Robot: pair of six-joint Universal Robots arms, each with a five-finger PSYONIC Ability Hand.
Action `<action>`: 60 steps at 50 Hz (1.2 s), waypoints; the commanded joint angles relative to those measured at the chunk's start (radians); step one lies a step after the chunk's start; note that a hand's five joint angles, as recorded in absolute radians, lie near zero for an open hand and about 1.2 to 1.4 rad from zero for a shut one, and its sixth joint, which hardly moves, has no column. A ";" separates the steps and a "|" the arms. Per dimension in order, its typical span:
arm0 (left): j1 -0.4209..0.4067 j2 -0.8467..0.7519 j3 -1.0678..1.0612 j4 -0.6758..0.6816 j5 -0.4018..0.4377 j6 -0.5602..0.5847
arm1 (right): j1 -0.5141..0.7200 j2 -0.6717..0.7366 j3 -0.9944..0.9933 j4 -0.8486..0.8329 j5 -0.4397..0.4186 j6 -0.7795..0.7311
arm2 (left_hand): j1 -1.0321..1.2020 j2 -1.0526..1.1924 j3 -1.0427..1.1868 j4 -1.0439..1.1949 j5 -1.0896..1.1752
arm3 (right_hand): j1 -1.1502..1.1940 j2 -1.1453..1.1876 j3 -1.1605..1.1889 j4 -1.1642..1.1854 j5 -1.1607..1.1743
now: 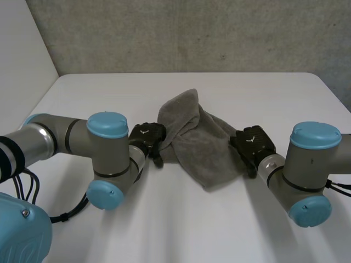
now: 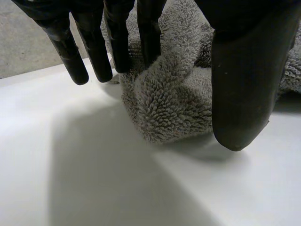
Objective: Fold the towel.
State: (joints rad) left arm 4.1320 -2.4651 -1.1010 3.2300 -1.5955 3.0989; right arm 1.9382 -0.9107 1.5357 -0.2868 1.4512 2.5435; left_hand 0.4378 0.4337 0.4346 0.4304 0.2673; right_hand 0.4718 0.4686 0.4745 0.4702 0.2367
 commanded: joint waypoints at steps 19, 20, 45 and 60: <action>0.001 0.012 0.004 0.001 0.000 -0.002 | 0.021 0.027 -0.049 0.004 0.000 -0.002 | 0.694 0.698 0.697 0.702 0.690 | 0.485 0.489 0.483 0.487 0.546; 0.001 0.012 0.004 0.001 0.000 -0.002 | 0.021 0.027 -0.049 0.005 0.000 -0.002 | 0.695 0.699 0.698 0.702 0.691 | 0.488 0.491 0.485 0.490 0.549; 0.157 0.579 0.053 -0.162 0.109 -0.003 | -0.082 -0.511 -0.362 0.407 -0.075 0.218 | 0.959 0.963 0.962 0.966 0.954 | 0.924 0.928 0.922 0.926 0.985; 0.255 0.518 0.055 -0.288 0.220 -0.003 | -0.093 -0.422 -0.519 0.647 -0.109 0.130 | 0.959 0.963 0.962 0.966 0.954 | 0.924 0.928 0.922 0.926 0.985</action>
State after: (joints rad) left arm 4.3603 -1.8216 -1.0387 2.9921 -1.3795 3.0886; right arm 1.8373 -1.4197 1.0373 0.3109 1.3437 2.7356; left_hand 1.2153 1.2736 1.3361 1.3583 1.0896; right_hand 1.3194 1.3144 1.3418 1.3386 1.1575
